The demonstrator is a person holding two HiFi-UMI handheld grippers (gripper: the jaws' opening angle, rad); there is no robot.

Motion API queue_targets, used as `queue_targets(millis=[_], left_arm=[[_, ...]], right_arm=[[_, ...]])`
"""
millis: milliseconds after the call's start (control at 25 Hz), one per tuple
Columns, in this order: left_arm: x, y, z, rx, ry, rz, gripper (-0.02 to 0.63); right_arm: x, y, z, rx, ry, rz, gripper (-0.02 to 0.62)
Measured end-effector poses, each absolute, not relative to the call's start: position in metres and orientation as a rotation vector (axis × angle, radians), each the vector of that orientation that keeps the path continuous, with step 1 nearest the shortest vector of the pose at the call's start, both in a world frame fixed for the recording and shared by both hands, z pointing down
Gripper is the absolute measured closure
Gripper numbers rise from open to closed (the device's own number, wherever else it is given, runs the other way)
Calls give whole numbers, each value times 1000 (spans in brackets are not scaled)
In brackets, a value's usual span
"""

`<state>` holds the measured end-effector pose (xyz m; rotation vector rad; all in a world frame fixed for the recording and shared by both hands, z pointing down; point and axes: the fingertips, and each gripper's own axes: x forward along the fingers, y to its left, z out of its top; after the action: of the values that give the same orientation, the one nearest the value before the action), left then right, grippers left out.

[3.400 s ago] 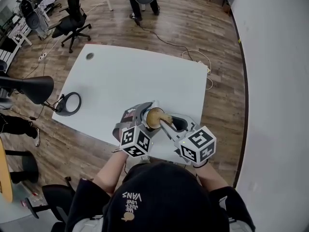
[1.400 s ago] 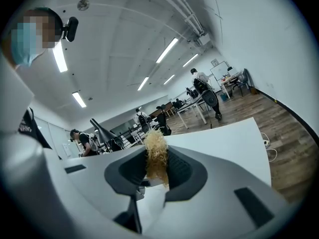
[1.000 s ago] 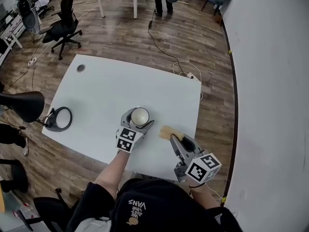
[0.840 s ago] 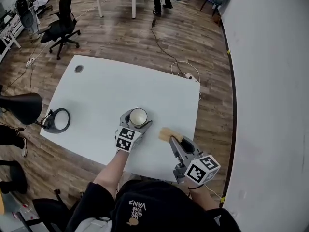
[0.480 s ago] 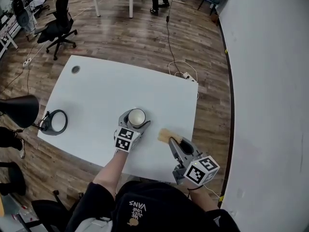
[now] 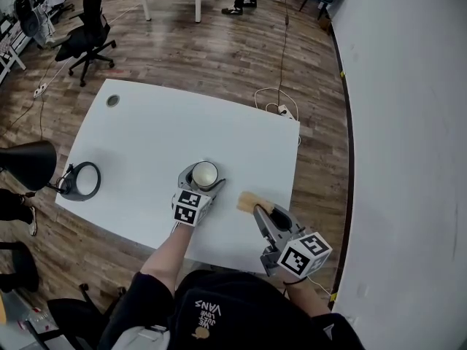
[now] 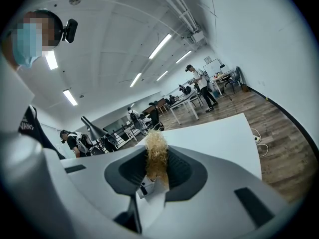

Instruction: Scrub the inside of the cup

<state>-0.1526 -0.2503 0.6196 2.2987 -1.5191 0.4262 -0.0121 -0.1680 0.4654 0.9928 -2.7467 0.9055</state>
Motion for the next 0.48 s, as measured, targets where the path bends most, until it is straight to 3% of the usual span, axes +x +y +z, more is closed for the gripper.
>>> queue_targets(millis=[480], left_arm=[[-149, -250, 623, 2330, -1556, 469, 190]], right_arm=[[-14, -165, 465, 976, -2754, 914, 503]])
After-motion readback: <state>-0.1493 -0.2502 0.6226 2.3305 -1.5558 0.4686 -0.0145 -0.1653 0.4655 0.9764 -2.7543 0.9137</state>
